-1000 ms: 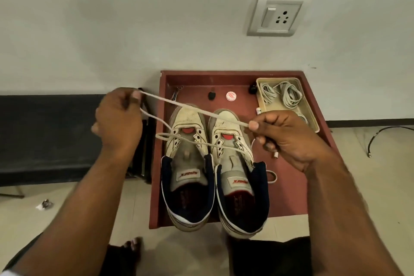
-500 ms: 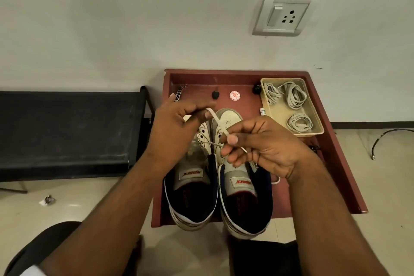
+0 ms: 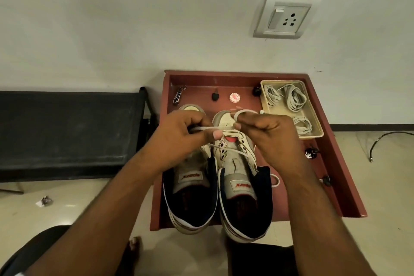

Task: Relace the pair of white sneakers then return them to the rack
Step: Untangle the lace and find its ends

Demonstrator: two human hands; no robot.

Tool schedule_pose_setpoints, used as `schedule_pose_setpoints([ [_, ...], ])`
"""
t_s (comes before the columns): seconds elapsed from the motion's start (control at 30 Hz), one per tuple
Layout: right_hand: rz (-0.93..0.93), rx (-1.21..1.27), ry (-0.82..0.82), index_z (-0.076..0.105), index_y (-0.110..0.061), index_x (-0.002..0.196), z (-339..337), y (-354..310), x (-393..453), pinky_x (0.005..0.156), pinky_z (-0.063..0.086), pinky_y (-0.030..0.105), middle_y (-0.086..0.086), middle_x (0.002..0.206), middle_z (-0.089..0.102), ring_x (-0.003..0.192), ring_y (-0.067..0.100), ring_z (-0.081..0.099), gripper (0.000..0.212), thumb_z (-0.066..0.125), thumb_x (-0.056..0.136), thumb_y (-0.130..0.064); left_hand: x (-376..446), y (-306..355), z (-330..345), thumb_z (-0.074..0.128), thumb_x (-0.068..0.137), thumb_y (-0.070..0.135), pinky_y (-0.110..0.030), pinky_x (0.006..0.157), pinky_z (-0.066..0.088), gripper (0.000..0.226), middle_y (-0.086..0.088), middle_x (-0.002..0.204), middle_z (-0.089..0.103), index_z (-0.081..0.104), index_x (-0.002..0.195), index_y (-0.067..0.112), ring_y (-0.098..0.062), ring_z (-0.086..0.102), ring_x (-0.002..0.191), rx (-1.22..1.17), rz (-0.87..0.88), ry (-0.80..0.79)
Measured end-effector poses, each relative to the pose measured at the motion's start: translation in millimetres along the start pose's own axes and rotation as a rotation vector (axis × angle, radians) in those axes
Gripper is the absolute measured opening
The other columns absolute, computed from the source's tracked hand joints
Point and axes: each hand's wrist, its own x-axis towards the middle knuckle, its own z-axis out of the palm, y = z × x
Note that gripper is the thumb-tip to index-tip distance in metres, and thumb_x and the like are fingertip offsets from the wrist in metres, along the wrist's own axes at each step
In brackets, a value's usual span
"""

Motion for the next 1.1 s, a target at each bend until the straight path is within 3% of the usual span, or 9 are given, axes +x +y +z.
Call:
schedule_pose_setpoints([
  [0.13, 0.160, -0.175, -0.243, 0.074, -0.028, 0.094, 5, 3, 0, 0.087, 0.052, 0.015, -0.030, 0.093, 0.066, 0.092, -0.006, 0.067, 0.021, 0.076, 0.081, -0.012, 1, 2, -9, 0.077, 0.078, 0.031, -0.033, 0.056, 0.050, 0.028, -0.018, 0.072, 0.066, 0.072, 0.079, 0.004, -0.033, 0.060, 0.064, -0.154, 0.104, 0.177],
  [0.23, 0.228, -0.221, -0.363, 0.077, -0.019, 0.099, 11, 1, 0, 0.082, 0.051, 0.019, -0.017, 0.095, 0.073, 0.086, -0.007, 0.067, 0.018, 0.077, 0.081, -0.017, -1, 12, -7, 0.076, 0.076, 0.025, -0.013, 0.052, 0.046, 0.014, -0.016, 0.067, 0.064, 0.072, 0.077, 0.012, -0.014, 0.060, 0.056, -0.164, 0.179, 0.352],
  [0.37, 0.247, -0.130, -0.543, 0.078, -0.011, 0.096, 9, -15, -2, 0.091, 0.053, 0.030, -0.004, 0.091, 0.077, 0.091, 0.010, 0.072, 0.017, 0.077, 0.079, -0.011, 0, 13, -8, 0.077, 0.081, 0.018, -0.022, 0.055, 0.048, 0.011, 0.002, 0.069, 0.067, 0.068, 0.078, 0.025, -0.015, 0.060, 0.058, -0.153, 0.256, 0.516],
  [0.53, 0.236, 0.224, -0.568, 0.077, -0.004, 0.087, 5, -40, -9, 0.082, 0.058, 0.029, 0.011, 0.084, 0.076, 0.085, 0.023, 0.074, 0.013, 0.074, 0.074, -0.005, 1, 15, 0, 0.075, 0.083, 0.014, -0.016, 0.060, 0.048, 0.012, 0.016, 0.067, 0.067, 0.069, 0.079, 0.024, -0.002, 0.060, 0.062, -0.250, 0.220, 0.557],
  [0.7, 0.262, 0.676, -0.704, 0.077, -0.003, 0.090, 12, -47, -15, 0.069, 0.060, 0.034, 0.014, 0.079, 0.075, 0.075, 0.025, 0.074, 0.021, 0.072, 0.071, -0.011, 1, 11, 7, 0.074, 0.084, 0.012, -0.019, 0.062, 0.052, 0.005, 0.004, 0.075, 0.070, 0.071, 0.087, 0.015, -0.010, 0.064, 0.068, -0.293, 0.204, 0.445],
  [0.77, 0.188, 0.923, -0.652, 0.077, -0.006, 0.096, 22, -44, -15, 0.075, 0.060, 0.038, 0.011, 0.084, 0.076, 0.081, 0.024, 0.074, 0.024, 0.074, 0.074, -0.016, 1, 7, 12, 0.070, 0.086, 0.011, -0.019, 0.063, 0.051, 0.011, 0.009, 0.072, 0.069, 0.071, 0.090, 0.021, -0.006, 0.064, 0.068, -0.262, 0.245, 0.302],
  [0.87, 0.088, 1.077, -0.346, 0.078, -0.010, 0.089, 25, -42, -9, 0.086, 0.057, 0.038, 0.009, 0.090, 0.076, 0.093, 0.024, 0.073, 0.020, 0.074, 0.071, -0.018, 1, -1, 15, 0.062, 0.091, 0.029, -0.022, 0.052, 0.043, 0.011, 0.003, 0.062, 0.060, 0.072, 0.089, 0.030, -0.011, 0.055, 0.057, 0.007, 0.272, 0.192],
  [1.0, 0.002, 0.620, -0.032, 0.077, -0.014, 0.094, 5, -27, 0, 0.099, 0.051, 0.037, 0.006, 0.102, 0.075, 0.108, 0.024, 0.068, 0.022, 0.073, 0.073, -0.016, 1, -6, 11, 0.054, 0.096, 0.039, -0.021, 0.049, 0.038, 0.024, 0.013, 0.056, 0.051, 0.062, 0.073, 0.036, -0.010, 0.050, 0.054, 0.203, 0.238, 0.079],
  [1.1, 0.046, 0.154, -0.069, 0.077, -0.022, 0.092, -3, -14, -1, 0.092, 0.054, 0.027, -0.008, 0.099, 0.075, 0.101, 0.012, 0.070, 0.019, 0.073, 0.079, -0.010, 2, -8, 1, 0.054, 0.092, 0.056, -0.022, 0.050, 0.040, 0.040, 0.008, 0.056, 0.052, 0.063, 0.068, 0.027, -0.010, 0.048, 0.050, 0.231, 0.162, 0.048],
])
